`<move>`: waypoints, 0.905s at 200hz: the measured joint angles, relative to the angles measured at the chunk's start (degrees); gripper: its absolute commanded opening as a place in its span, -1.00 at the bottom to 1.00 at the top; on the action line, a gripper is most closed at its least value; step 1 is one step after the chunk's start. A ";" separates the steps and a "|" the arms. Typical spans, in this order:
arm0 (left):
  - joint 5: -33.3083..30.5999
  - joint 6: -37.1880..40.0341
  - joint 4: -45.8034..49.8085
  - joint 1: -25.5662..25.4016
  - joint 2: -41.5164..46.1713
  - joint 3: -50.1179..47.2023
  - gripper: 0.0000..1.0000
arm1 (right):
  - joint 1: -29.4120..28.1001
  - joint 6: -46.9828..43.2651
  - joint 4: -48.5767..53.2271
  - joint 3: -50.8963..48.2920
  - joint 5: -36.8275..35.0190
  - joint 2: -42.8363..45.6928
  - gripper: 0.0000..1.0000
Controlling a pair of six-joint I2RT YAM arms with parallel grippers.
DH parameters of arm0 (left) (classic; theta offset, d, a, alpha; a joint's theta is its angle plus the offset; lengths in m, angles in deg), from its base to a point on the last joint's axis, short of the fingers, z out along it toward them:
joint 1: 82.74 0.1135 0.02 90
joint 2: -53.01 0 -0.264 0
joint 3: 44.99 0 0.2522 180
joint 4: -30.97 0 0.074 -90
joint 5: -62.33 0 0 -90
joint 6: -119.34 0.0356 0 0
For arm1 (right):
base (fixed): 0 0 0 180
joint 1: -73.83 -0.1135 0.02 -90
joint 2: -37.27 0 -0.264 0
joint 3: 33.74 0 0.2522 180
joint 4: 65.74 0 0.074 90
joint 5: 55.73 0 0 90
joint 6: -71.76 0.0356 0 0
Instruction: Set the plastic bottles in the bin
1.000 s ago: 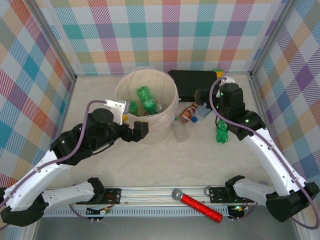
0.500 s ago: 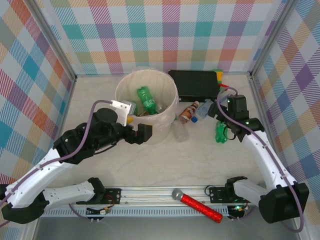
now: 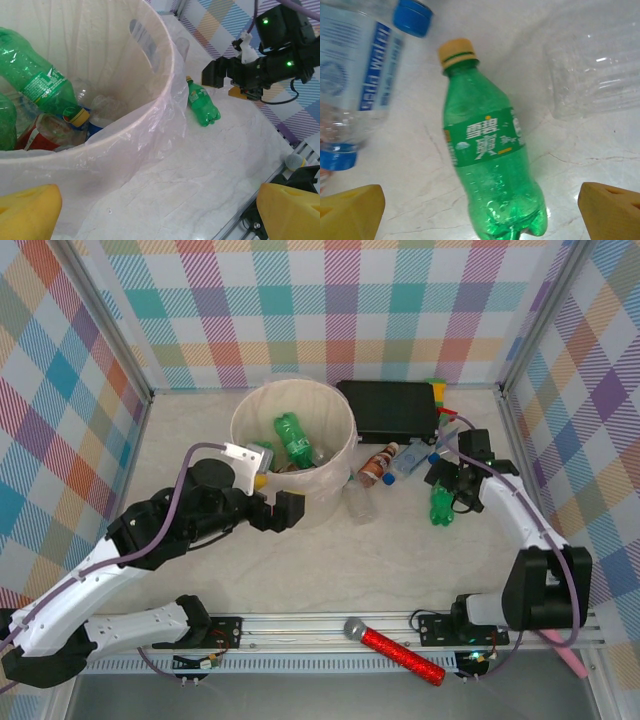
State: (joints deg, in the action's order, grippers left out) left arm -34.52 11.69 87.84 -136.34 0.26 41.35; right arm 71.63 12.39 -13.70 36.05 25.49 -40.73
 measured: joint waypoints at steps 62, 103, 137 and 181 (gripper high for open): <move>1.33 1.03 -0.22 0.00 4.50 -2.62 0.99 | 1.42 -0.42 1.84 5.03 1.09 -6.84 0.66; 1.29 1.49 -0.20 0.00 8.68 -4.79 0.99 | 1.88 -2.21 3.76 9.73 2.03 -14.14 0.63; 1.25 1.97 -0.17 0.00 10.47 -5.22 0.99 | 1.88 -3.41 5.55 13.29 2.21 -18.69 0.60; 1.22 2.10 -0.11 0.00 12.26 -5.79 0.99 | 1.88 -4.61 6.47 18.21 1.73 -24.46 0.44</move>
State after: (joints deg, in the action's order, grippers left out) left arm -33.30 13.78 87.73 -136.34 12.52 35.56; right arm 73.51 7.78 -7.23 54.26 27.22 -65.19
